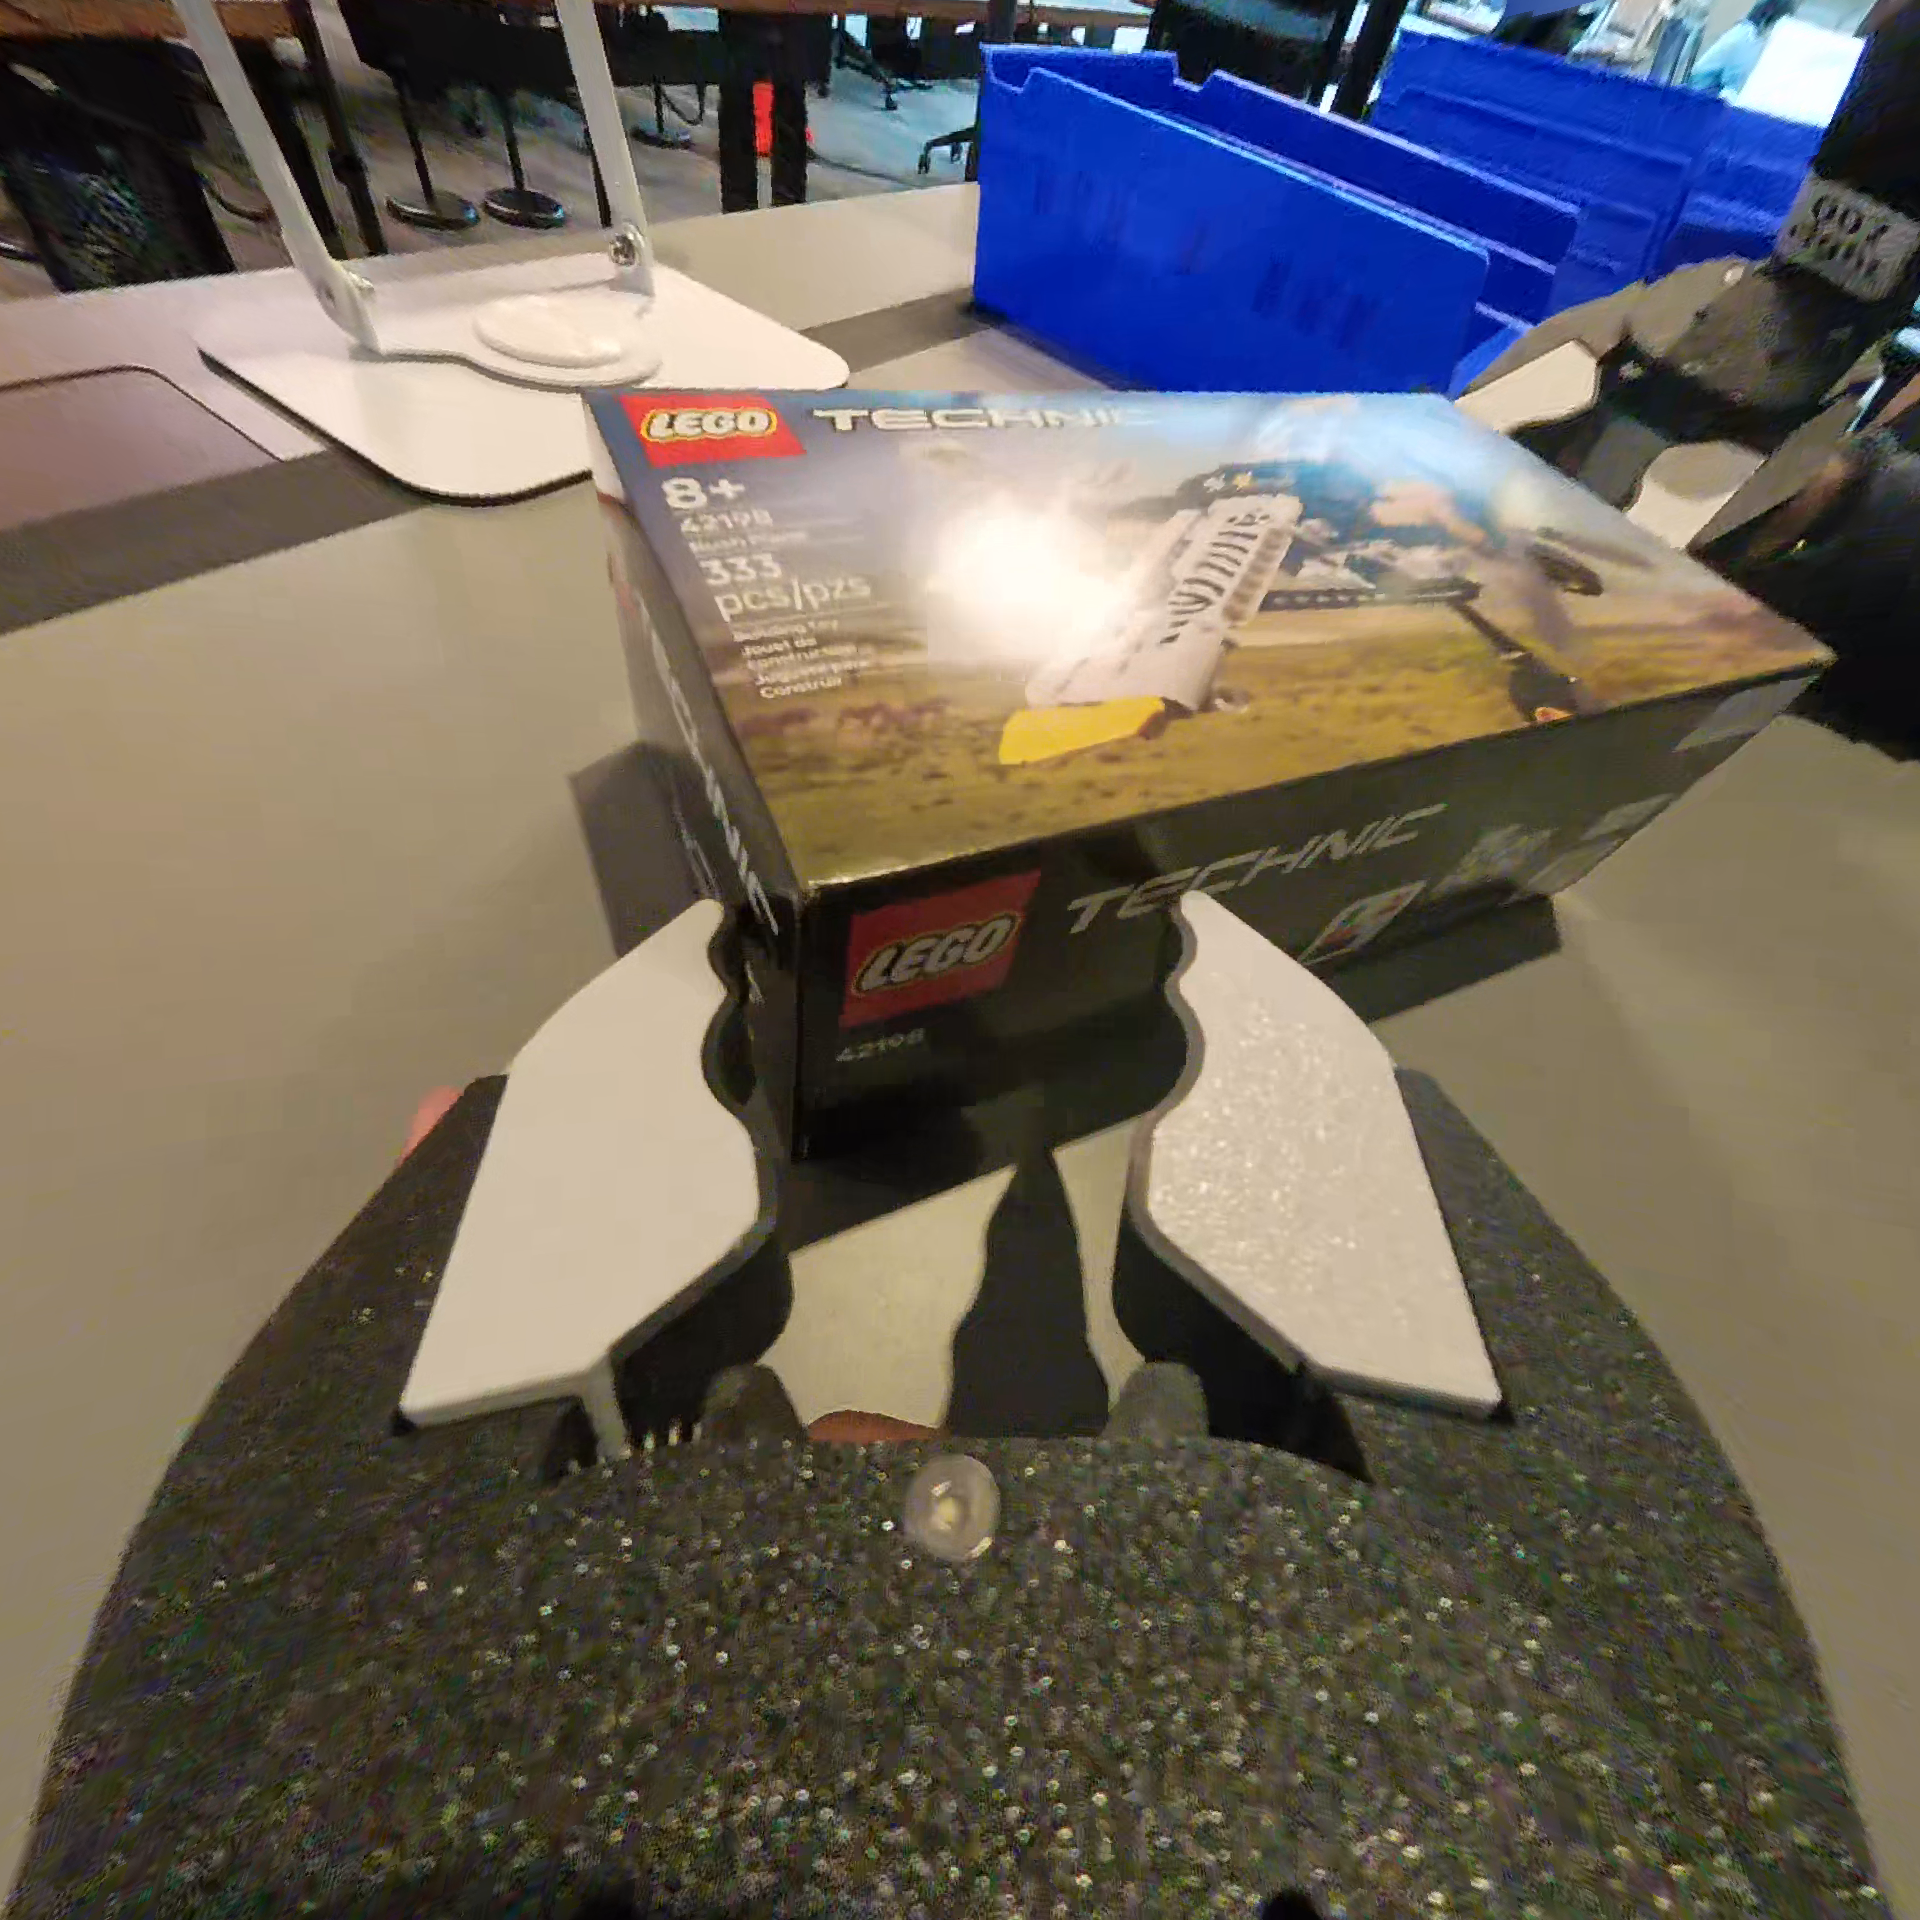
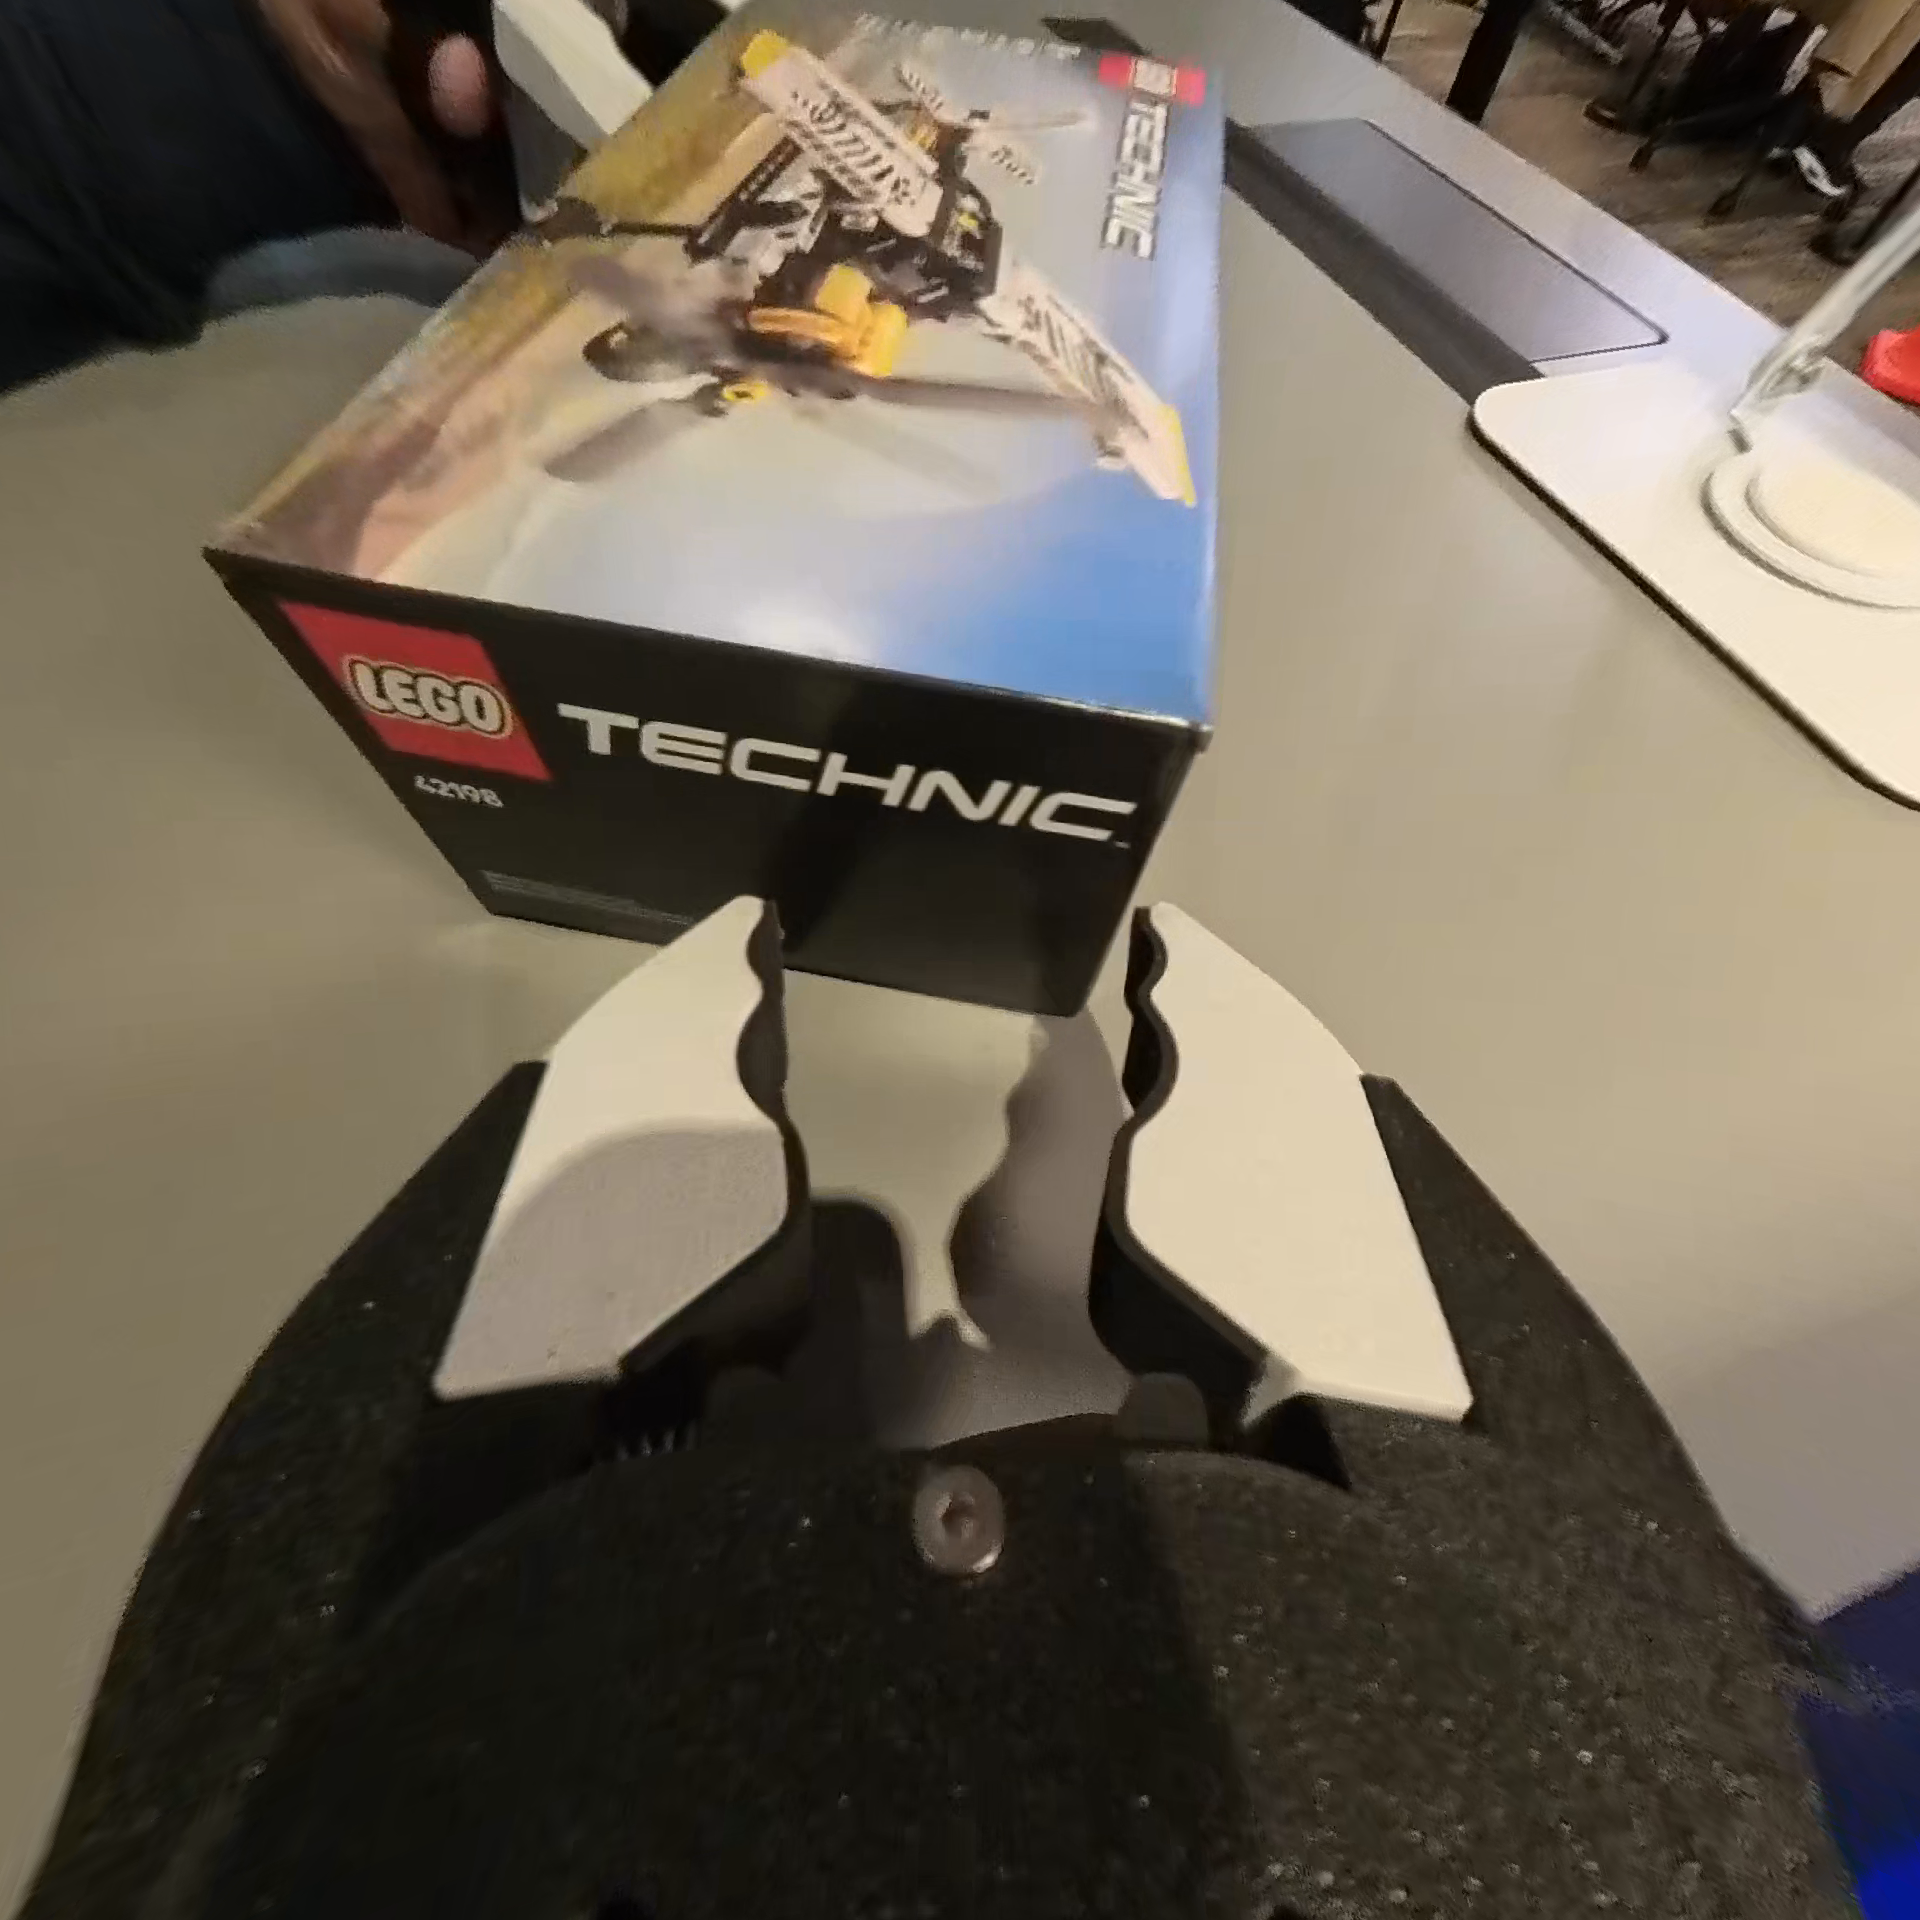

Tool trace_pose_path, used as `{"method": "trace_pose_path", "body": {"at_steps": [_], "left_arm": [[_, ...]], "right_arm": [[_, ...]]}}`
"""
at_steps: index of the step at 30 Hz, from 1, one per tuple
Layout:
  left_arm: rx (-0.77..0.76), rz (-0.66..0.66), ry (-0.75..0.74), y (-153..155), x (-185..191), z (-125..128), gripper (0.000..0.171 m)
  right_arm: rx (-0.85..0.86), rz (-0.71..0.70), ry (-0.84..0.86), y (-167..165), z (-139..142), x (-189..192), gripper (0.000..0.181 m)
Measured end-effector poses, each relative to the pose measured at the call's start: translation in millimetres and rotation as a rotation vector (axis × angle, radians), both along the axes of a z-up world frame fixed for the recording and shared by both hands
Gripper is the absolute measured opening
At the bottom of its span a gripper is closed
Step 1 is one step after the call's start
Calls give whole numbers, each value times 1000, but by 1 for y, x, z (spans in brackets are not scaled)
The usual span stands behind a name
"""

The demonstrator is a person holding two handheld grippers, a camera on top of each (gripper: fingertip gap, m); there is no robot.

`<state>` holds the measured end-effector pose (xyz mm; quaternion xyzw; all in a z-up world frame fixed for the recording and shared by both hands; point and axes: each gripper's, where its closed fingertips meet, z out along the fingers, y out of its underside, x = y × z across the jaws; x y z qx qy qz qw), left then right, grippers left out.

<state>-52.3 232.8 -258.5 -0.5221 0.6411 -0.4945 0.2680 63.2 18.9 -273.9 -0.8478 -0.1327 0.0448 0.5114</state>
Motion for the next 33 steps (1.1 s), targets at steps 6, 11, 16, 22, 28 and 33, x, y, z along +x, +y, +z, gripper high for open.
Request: {"method": "trace_pose_path", "body": {"at_steps": [6, 11, 16, 22, 28, 33], "left_arm": [[-81, 17, 29, 8, 8, -3, 75], [-128, 54, 53, 21, 21, -4, 75], [-200, 6, 76, 25, 35, -3, 74], [-382, -87, 115, 25, 56, 2, 75], [-462, -153, 143, 22, 70, 4, 80], [-528, -163, 152, 25, 78, 5, 81]], "right_arm": [[-84, -33, -63, 14, -14, 1, 68], [-76, -79, -66, 23, -12, 7, 68], [-2, -96, -65, 23, 7, 9, 67], [138, -114, -38, 23, 60, 8, 67], [186, -140, -19, 25, 89, 6, 67], [175, -163, -3, 33, 106, 8, 67]]}}
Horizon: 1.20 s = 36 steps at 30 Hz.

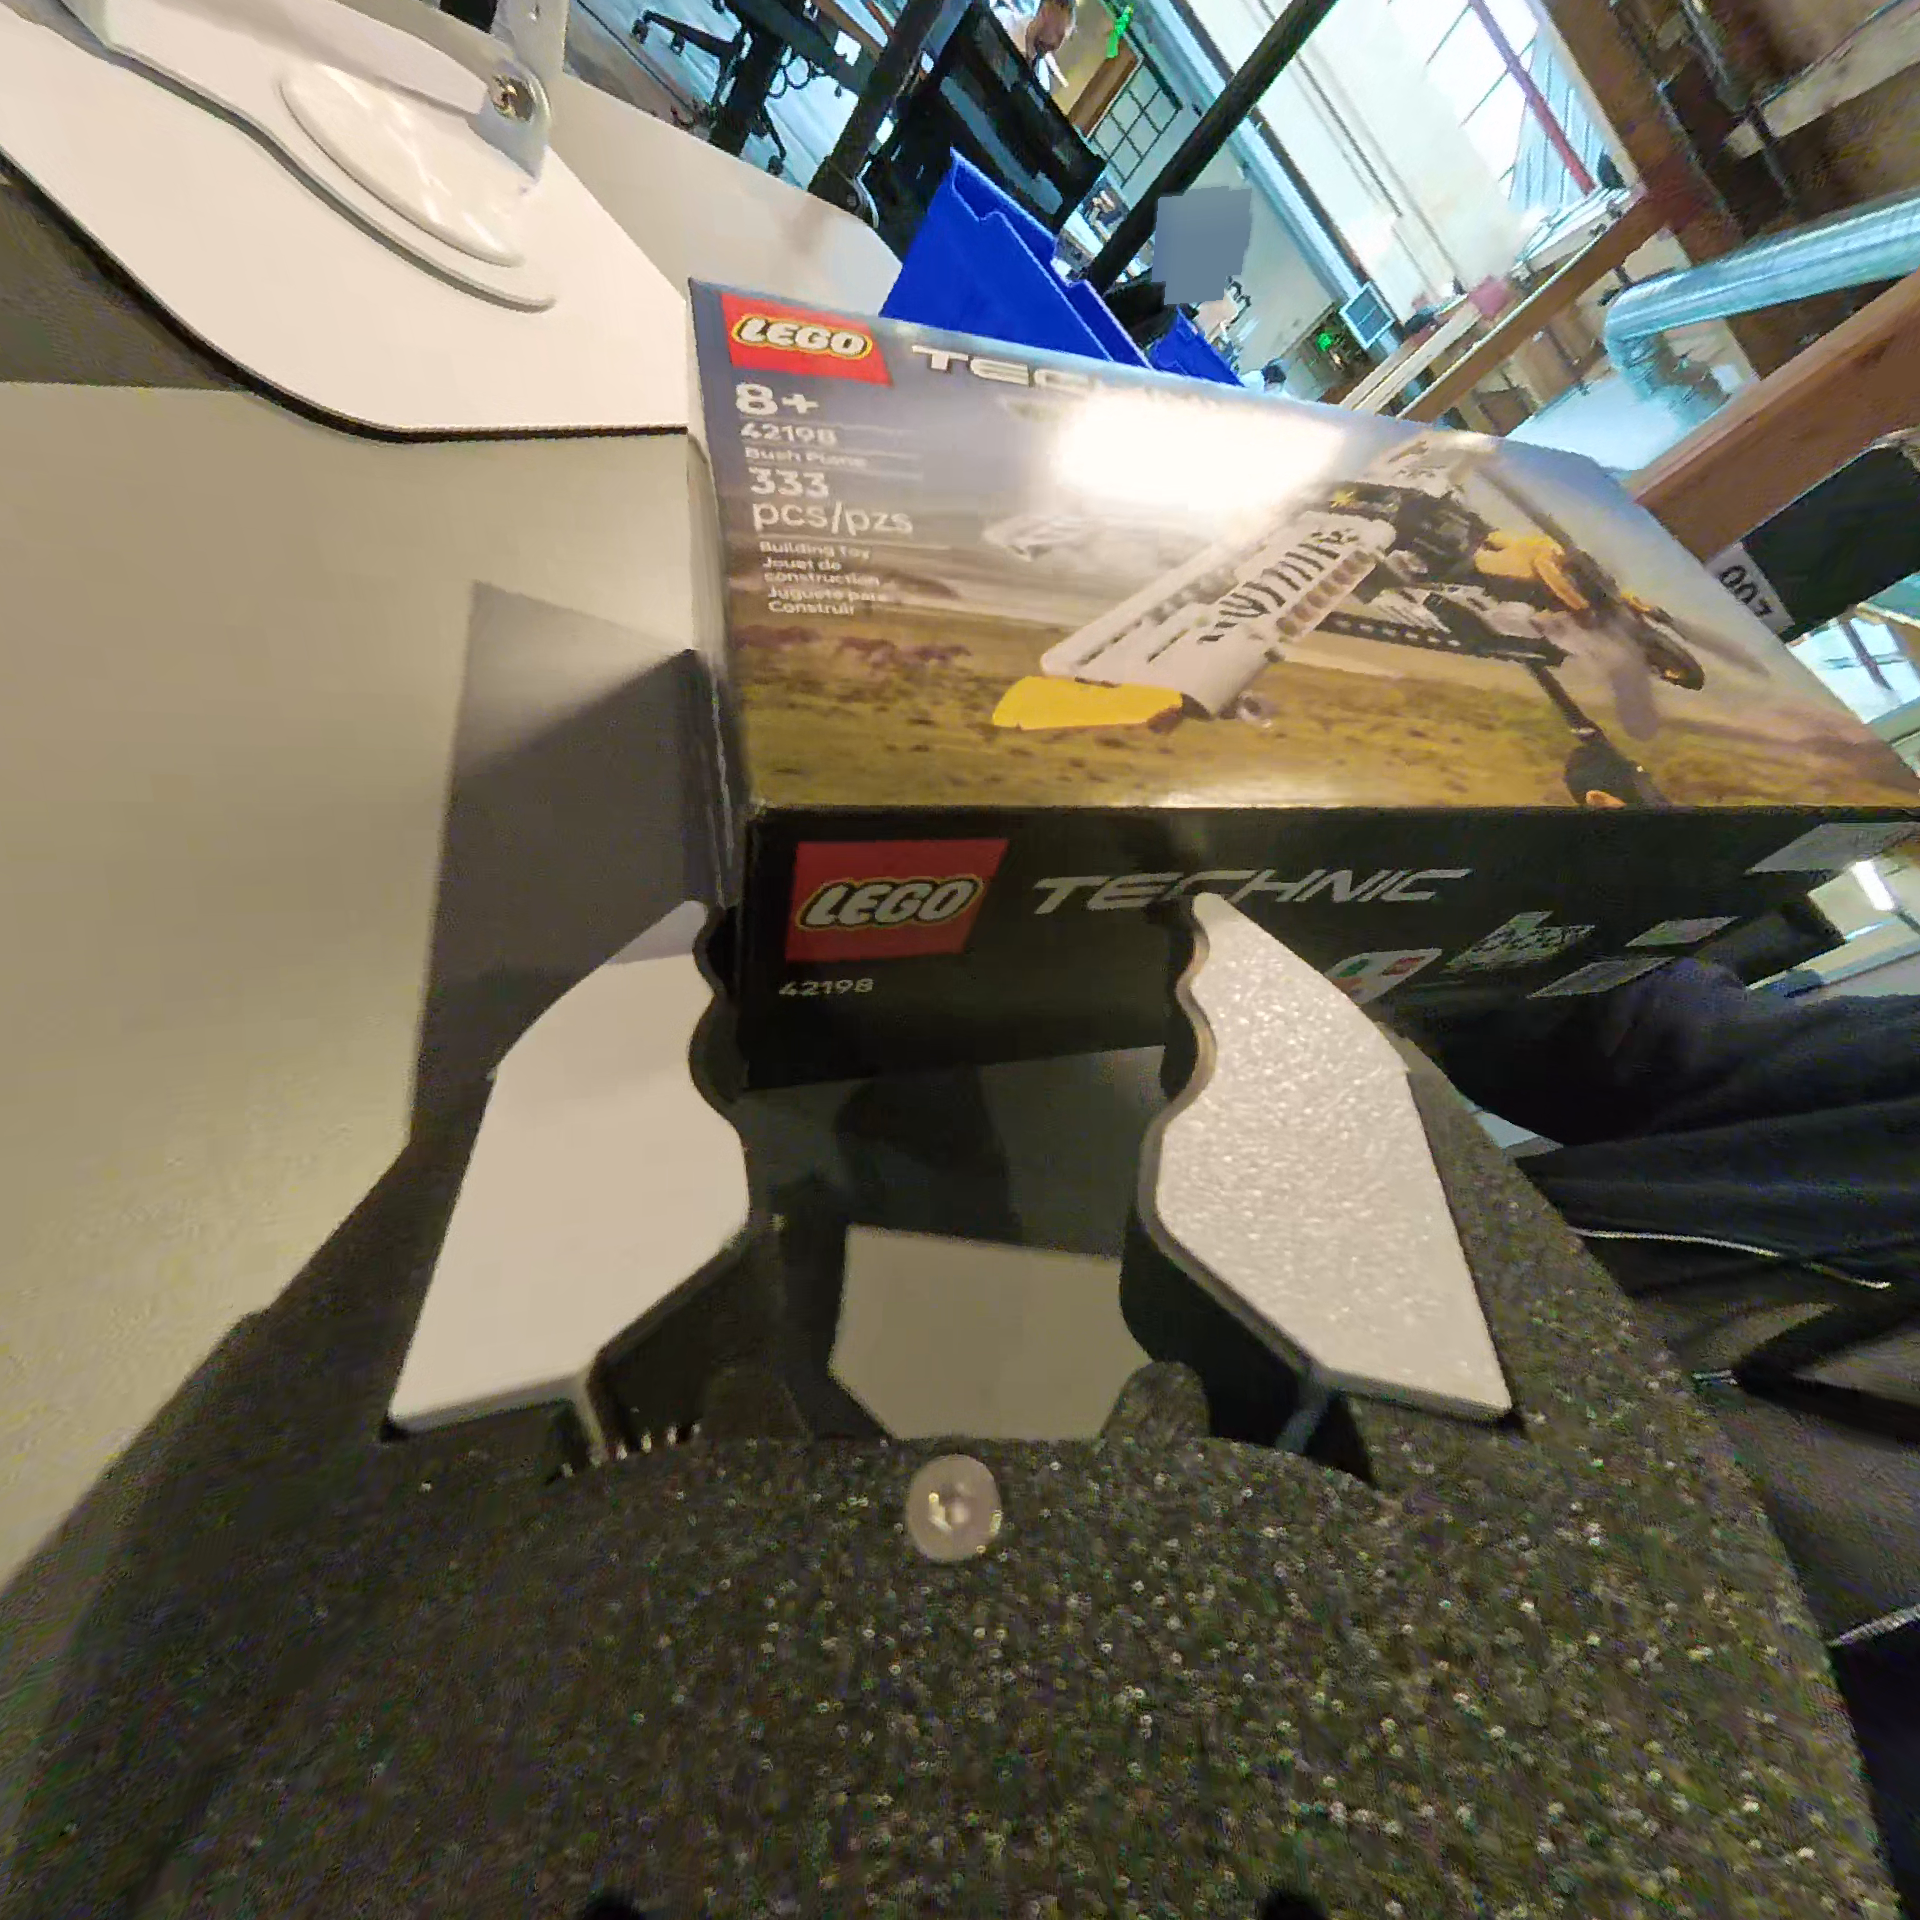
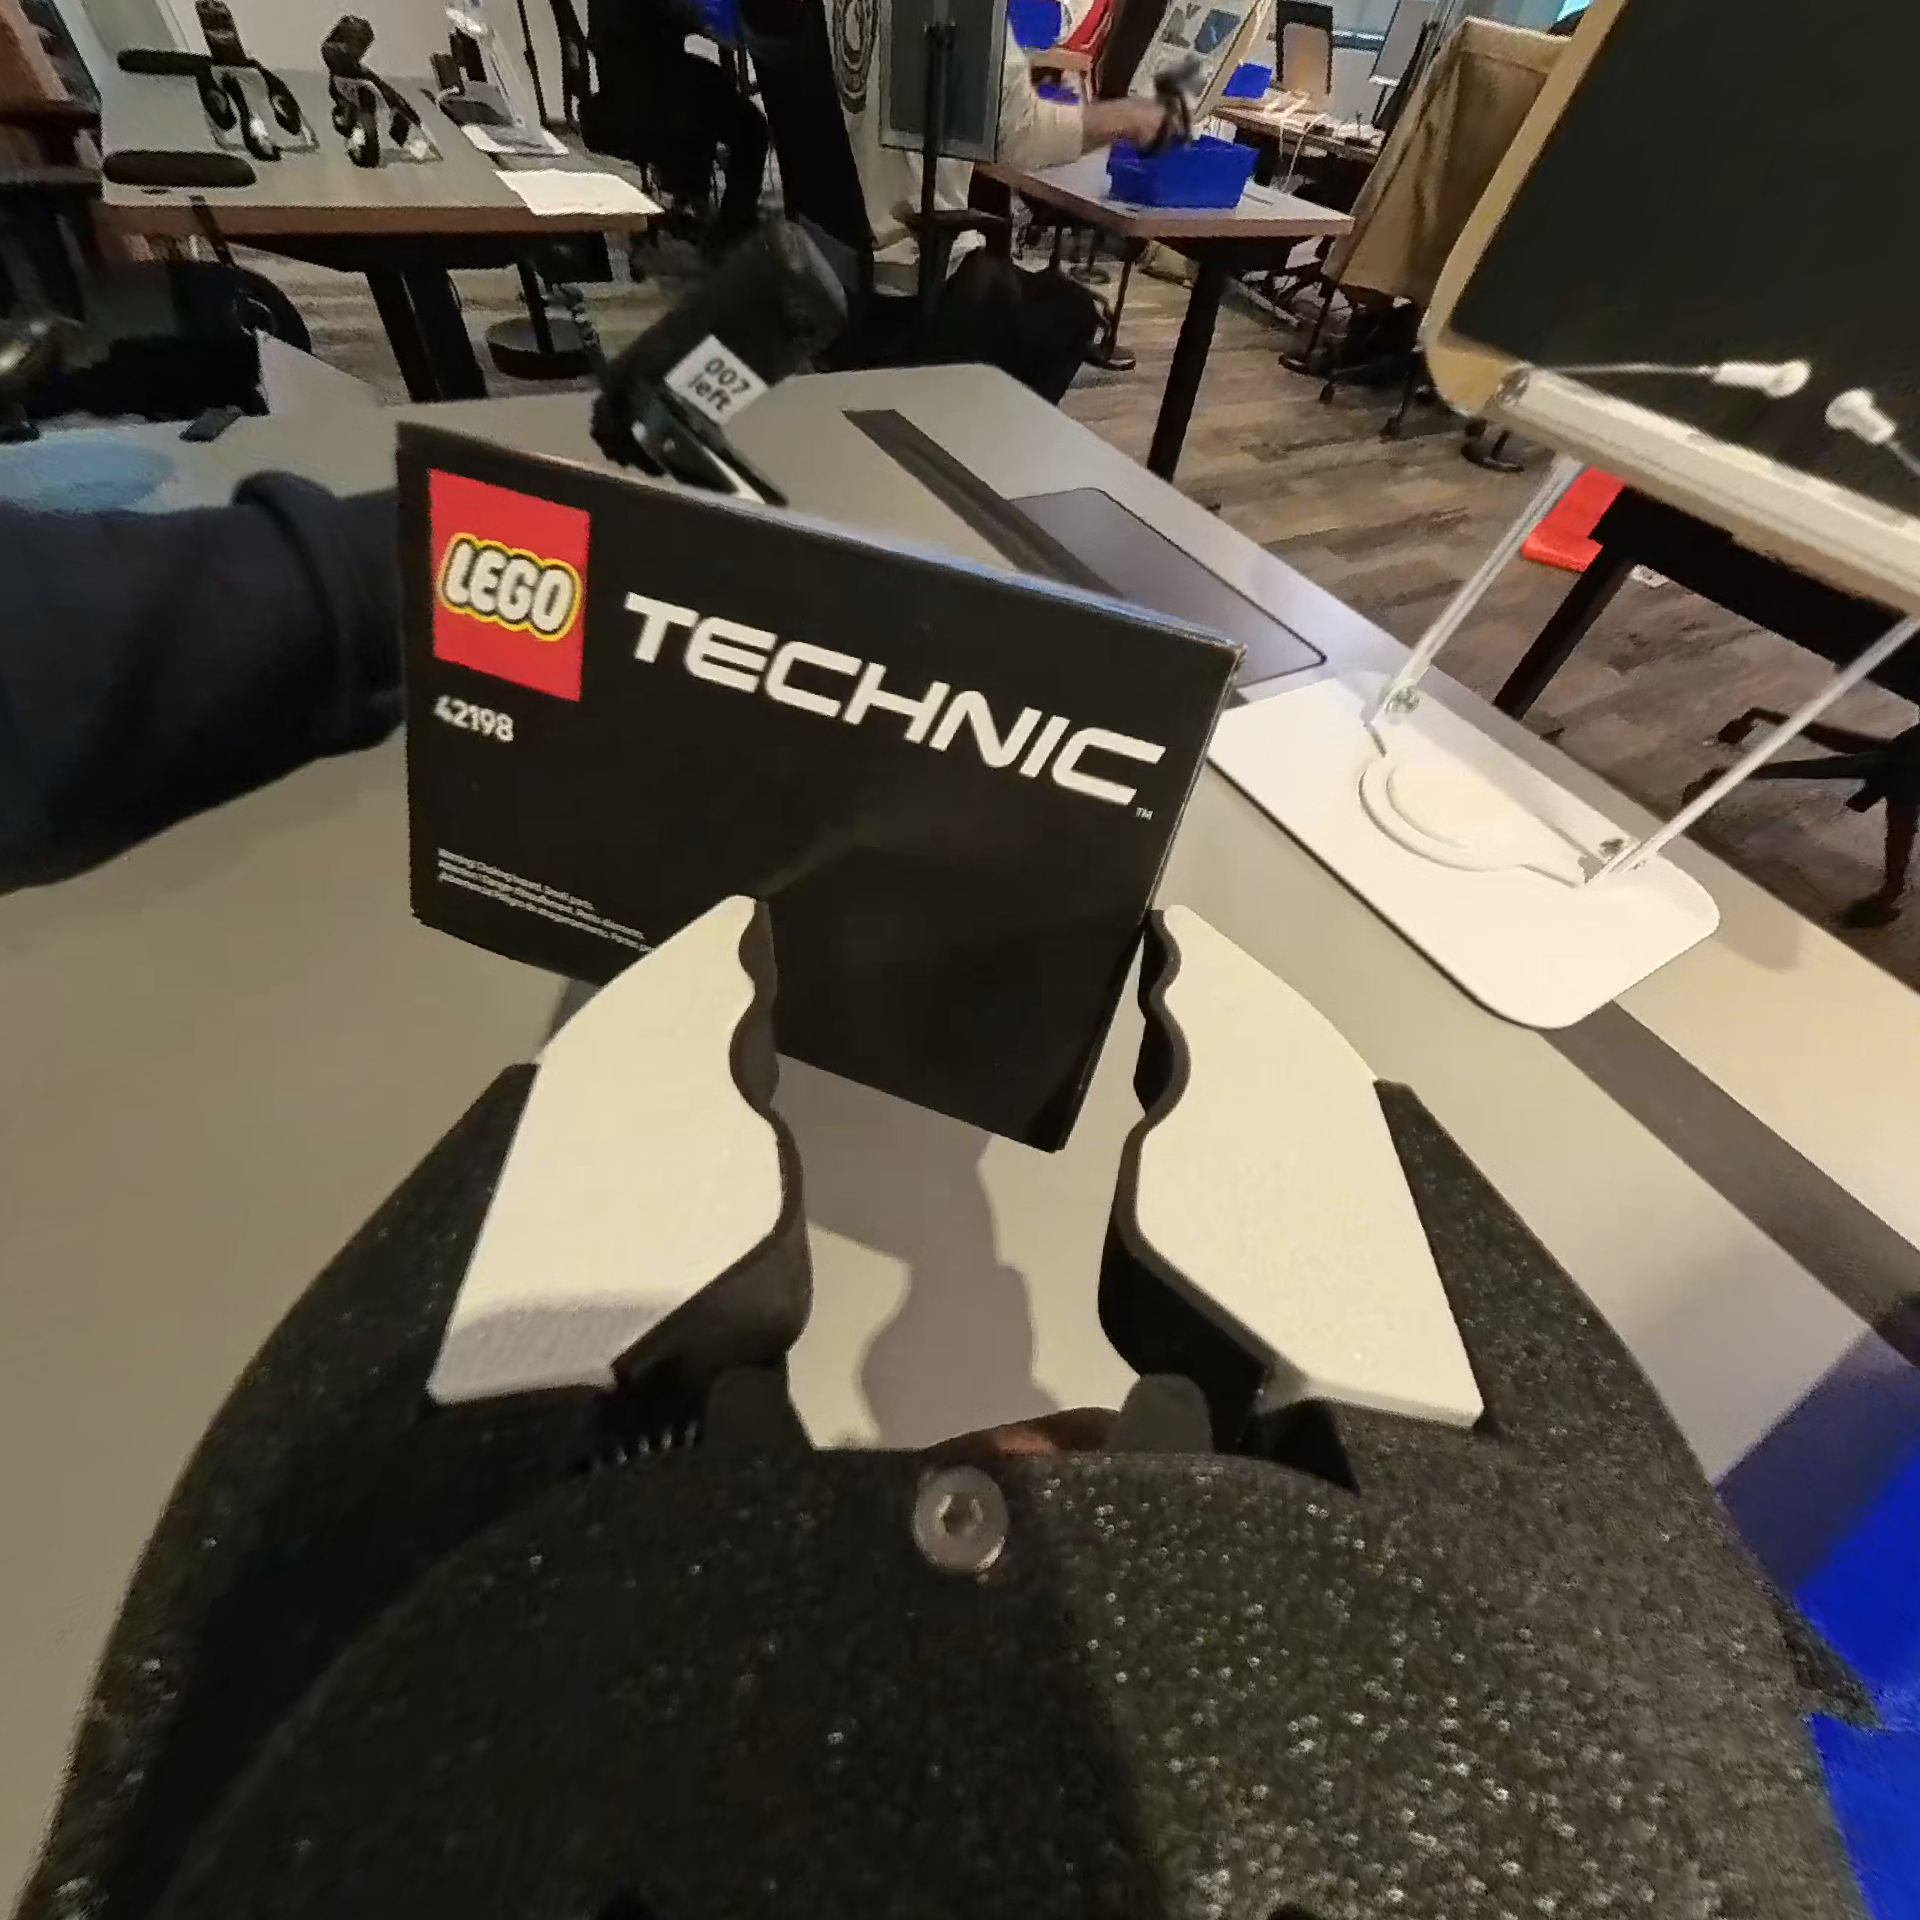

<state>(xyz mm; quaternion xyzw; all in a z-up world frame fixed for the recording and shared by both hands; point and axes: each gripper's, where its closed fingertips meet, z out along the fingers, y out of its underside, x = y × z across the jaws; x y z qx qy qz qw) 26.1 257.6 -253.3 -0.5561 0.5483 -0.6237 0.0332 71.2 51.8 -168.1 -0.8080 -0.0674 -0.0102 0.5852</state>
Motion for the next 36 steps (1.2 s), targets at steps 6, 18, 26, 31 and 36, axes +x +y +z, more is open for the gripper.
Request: {"method": "trace_pose_path", "body": {"at_steps": [6, 18, 26, 31, 36], "left_arm": [[-69, 6, 27, 4, 3, 1, 83], [-67, -118, 166, -37, -6, -14, 92], [68, -28, 194, -22, 1, -25, 95], [70, 34, 218, -11, 4, -26, 99], [116, 46, 276, -14, 5, -31, 104]], "right_arm": [[-79, -4, 16, 14, 21, 4, 67], [-134, 13, 97, 42, 87, 10, 68], [-234, -10, 144, 89, 100, 28, 67], [-237, -39, 191, 117, 104, 40, 67], [-257, -64, 206, 131, 107, 46, 66]]}}
